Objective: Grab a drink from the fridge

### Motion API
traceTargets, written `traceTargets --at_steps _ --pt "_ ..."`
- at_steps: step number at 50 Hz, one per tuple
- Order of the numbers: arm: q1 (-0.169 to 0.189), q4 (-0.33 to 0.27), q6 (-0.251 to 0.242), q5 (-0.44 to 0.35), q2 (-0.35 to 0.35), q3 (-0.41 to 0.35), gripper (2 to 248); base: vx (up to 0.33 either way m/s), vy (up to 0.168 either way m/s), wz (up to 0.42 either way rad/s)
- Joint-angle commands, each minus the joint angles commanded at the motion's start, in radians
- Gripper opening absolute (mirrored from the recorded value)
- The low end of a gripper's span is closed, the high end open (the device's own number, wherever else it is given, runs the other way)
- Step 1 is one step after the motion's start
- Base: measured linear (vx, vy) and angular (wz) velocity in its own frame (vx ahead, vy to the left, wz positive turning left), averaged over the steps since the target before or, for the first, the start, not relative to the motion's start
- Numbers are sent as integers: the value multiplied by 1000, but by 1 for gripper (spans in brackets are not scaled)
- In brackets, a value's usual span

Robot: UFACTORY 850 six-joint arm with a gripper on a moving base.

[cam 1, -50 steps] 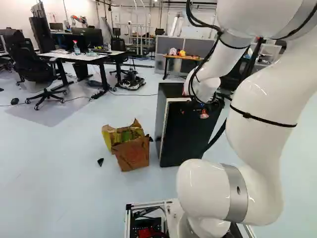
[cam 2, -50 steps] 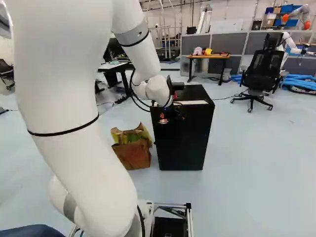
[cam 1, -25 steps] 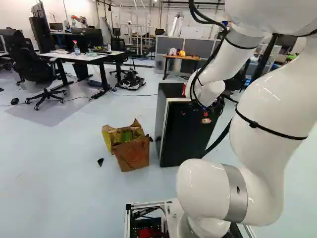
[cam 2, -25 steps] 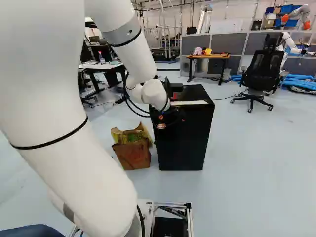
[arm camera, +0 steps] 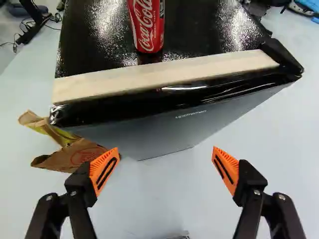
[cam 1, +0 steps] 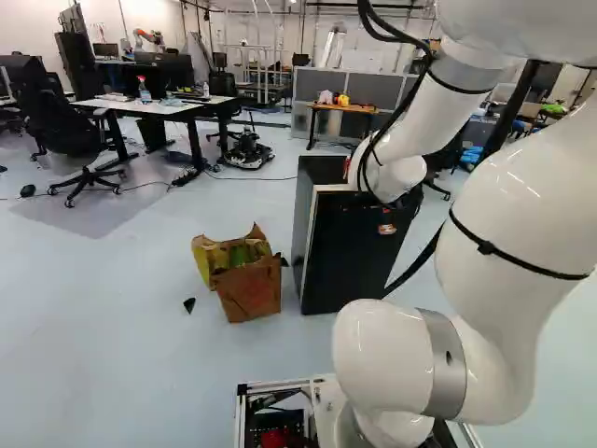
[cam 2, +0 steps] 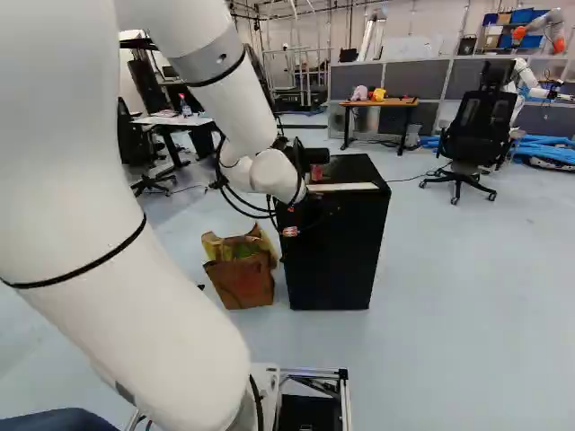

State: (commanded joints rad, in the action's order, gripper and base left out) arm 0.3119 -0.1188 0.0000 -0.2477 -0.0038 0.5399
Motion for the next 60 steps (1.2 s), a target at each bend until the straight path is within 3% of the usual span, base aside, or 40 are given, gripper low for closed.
traceTargets --at_steps 60 --pt "-7 -15 0 -316 -3 3 247 0 0 0"
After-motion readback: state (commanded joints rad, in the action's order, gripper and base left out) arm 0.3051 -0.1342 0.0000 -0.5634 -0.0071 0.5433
